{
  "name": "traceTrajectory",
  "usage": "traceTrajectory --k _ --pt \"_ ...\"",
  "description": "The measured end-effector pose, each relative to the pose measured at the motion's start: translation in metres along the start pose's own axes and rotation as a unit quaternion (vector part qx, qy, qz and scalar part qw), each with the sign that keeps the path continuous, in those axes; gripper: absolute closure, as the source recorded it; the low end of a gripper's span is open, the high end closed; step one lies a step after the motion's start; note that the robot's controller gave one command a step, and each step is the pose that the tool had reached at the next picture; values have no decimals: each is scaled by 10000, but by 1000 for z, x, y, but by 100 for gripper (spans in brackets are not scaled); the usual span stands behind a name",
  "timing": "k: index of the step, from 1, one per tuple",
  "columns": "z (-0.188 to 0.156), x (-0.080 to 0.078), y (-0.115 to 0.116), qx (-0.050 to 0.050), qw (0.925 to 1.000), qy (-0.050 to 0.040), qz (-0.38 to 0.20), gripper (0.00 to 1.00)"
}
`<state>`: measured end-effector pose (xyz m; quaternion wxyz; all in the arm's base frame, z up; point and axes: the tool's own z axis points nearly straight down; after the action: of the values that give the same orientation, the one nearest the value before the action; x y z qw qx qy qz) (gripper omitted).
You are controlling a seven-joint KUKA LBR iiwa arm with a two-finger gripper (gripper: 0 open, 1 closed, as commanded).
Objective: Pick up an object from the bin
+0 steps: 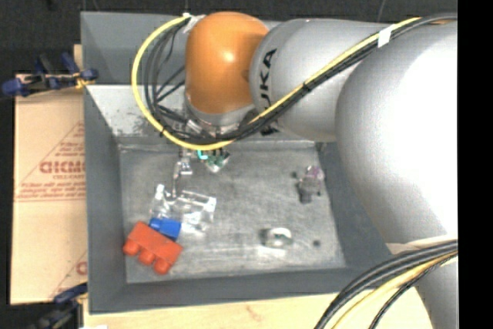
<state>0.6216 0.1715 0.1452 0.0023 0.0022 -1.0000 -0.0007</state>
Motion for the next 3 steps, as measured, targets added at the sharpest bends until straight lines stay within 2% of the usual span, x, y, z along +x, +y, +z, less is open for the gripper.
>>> traceTrajectory --k 1,2,3 --pt "31 34 -33 -20 9997 -116 -230 0" --pt "34 36 -30 -42 9992 -125 381 0" --pt "32 37 -30 -40 9992 -73 388 100"
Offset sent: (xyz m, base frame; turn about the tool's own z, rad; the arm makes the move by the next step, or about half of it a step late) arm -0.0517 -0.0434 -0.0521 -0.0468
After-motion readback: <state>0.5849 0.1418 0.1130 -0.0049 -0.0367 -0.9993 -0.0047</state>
